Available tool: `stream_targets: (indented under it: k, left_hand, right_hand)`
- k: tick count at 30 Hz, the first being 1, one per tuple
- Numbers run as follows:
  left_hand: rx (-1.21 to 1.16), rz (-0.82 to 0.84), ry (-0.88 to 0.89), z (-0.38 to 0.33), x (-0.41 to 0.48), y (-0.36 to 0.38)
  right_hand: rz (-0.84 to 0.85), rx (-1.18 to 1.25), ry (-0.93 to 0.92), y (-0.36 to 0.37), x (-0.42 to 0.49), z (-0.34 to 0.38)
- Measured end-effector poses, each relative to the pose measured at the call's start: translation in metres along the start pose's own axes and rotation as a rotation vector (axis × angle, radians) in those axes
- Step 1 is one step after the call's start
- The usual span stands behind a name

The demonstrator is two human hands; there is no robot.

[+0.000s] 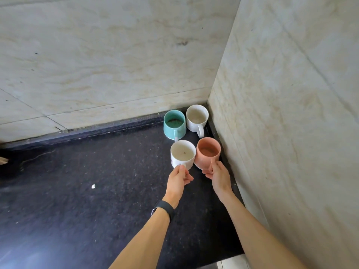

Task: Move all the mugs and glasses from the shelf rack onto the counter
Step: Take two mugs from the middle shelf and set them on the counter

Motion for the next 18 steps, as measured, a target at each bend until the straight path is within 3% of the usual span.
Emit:
stream_targets:
  k: [5,10,13,18]
  left_hand:
    - [0.06,-0.038,-0.042,0.004,-0.002,0.004]
    - [0.444,-0.269,0.039,0.01,0.001,0.009]
    - [0.45,-0.253,0.042,0.005,0.003,0.014]
    - [0.433,-0.215,0.061,-0.003,0.005,0.016]
  right_hand:
    - [-0.048,-0.033,0.007,0.003,0.004,-0.002]
    - [-0.084,-0.18,0.06,0.01,0.007,-0.007]
    - [-0.064,-0.022,0.182,0.013,0.008,-0.008]
    - [-0.084,0.113,0.208,0.018,0.011,-0.01]
Point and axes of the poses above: each hand's wrist, its own x-axis towards the middle knuckle, its own y-axis out of the palm, z = x × y, the point moved 1 cm from there along x, towards the middle knuckle, and after that the axes turned 1 degree about -z, right-handed, at the moved point
